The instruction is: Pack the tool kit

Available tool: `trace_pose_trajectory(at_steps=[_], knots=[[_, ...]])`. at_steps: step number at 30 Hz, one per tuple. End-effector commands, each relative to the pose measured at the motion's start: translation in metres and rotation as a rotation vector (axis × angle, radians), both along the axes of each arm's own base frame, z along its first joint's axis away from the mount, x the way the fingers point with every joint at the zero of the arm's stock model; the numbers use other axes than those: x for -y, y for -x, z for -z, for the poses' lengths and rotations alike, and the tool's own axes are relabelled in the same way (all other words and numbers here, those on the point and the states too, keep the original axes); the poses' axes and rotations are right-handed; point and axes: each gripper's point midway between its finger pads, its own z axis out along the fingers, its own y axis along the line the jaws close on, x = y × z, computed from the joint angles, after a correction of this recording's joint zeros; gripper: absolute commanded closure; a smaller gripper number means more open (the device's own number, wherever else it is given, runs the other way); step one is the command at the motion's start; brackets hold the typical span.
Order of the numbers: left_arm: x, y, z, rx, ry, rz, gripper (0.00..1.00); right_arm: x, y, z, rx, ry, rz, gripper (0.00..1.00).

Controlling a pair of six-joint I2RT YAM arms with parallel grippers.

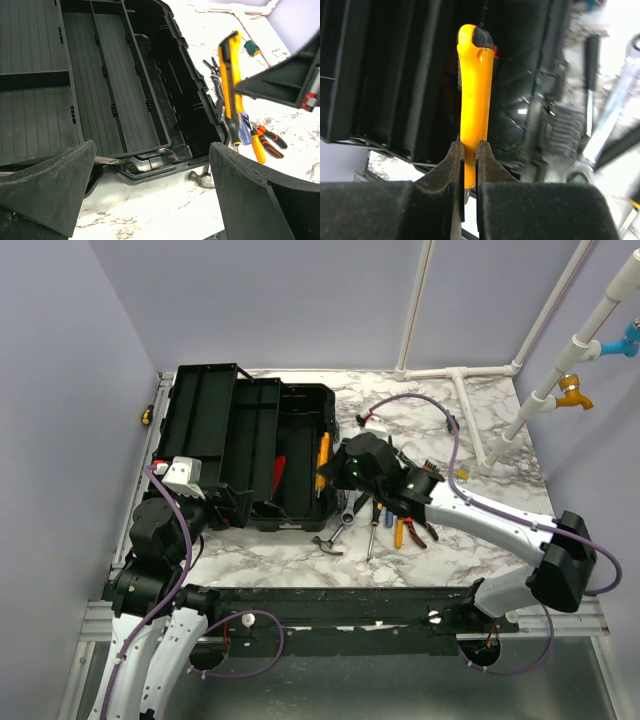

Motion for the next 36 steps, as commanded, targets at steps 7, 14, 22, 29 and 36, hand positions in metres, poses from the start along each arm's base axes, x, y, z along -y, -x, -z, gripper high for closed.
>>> trace_pose_trajectory(at_steps=[7, 14, 22, 29, 36], knots=[[0.003, -0.001, 0.001, 0.007, 0.002, 0.011, 0.02, -0.042, -0.045, -0.028, 0.062, 0.016, 0.041, 0.09], [0.003, -0.001, -0.001, 0.012, 0.006, 0.016, 0.02, 0.015, -0.027, -0.017, 0.067, 0.076, 0.151, 0.13], [0.005, -0.001, 0.0, 0.01, 0.008, 0.024, 0.01, 0.082, 0.01, 0.031, -0.028, 0.191, 0.242, 0.19], [0.01, 0.0, 0.001, 0.007, 0.013, 0.054, 0.02, 0.116, 0.026, 0.07, -0.11, 0.27, 0.342, 0.31], [0.032, 0.0, 0.011, -0.053, 0.04, 0.175, 0.01, 0.126, 0.015, 0.113, -0.211, 0.37, 0.362, 0.36]])
